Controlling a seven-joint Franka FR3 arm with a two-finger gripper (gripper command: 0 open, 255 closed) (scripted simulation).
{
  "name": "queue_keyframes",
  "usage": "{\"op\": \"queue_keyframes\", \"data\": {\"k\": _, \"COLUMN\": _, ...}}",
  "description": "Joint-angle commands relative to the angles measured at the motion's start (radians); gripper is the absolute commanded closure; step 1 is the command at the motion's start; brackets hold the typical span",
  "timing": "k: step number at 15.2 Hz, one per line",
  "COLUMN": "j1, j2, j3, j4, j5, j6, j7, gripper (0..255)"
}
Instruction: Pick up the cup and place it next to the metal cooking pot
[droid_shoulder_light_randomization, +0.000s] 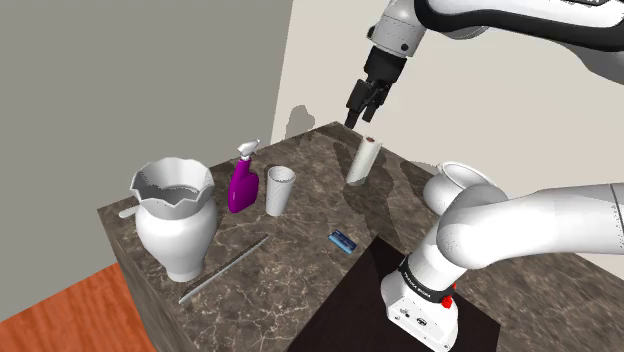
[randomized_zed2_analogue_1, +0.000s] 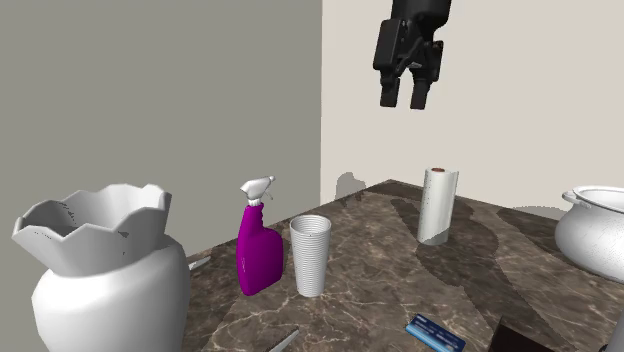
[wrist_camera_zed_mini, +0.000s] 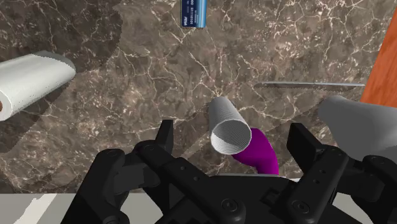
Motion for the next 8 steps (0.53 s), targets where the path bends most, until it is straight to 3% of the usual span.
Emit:
{"op": "queue_keyframes", "data": {"k": 1, "j1": 0.000, "j2": 0.000, "j3": 0.000, "j4": 0.000, "j5": 0.000, "j6": 0.000, "j7": 0.000, "gripper": 0}}
{"op": "queue_keyframes", "data": {"k": 8, "j1": 0.022, "j2": 0.272, "j3": -0.002, "j4": 0.026, "j5": -0.012, "j6": 0.161, "j7": -0.097, "gripper": 0}}
